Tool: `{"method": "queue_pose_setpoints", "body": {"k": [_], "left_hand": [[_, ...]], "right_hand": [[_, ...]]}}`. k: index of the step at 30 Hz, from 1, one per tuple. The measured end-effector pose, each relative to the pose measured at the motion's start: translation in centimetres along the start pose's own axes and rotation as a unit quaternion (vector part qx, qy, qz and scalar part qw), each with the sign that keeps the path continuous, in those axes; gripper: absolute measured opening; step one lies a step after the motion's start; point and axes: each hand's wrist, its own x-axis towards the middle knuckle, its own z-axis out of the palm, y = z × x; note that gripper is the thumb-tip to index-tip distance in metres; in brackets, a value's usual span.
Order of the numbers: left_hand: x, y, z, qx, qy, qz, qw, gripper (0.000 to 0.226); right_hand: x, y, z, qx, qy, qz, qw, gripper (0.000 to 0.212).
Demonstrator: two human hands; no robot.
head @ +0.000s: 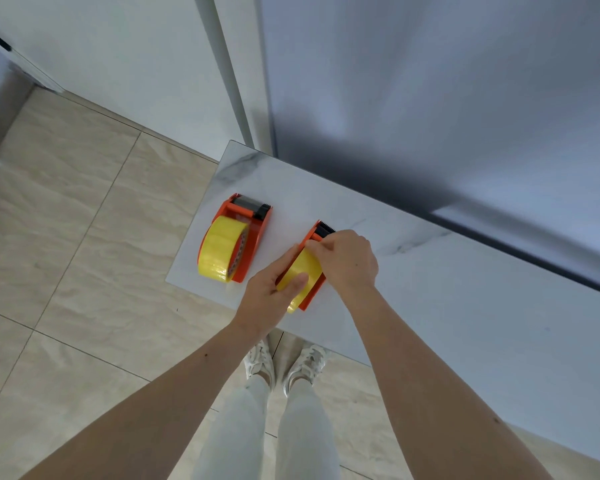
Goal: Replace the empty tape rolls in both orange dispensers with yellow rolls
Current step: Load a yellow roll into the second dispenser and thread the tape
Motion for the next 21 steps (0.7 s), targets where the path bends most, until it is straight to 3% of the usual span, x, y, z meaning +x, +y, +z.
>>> {"method": "queue_pose_setpoints", "body": {"k": [5, 9, 14, 21], "left_hand": [[0.1, 0.4, 0.1, 0.024, 0.008, 0.012, 1.000, 0.045], [0.2, 0.8, 0.2, 0.071, 0.052, 0.024, 0.996, 0.046], [0.9, 0.6, -0.2, 0.117, 0.067, 0.045, 0.990, 0.027], [2.0, 0.9, -0.2, 0.140, 0.077, 0.038, 0.986, 0.038]], "right_hand": [[0.0, -0.5, 0.5, -0.068, 0.035, 0.003, 0.997, 0.029], [-0.5, 0.5, 1.4, -0.008, 0.064, 0.059, 0.996, 0.031], [-0.8, 1.4, 1.7, 0.091, 0.045, 0.138, 0.985, 0.023], [-1.4, 2.4, 2.1, 0.062, 0.063, 0.143, 0.986, 0.023]]}}
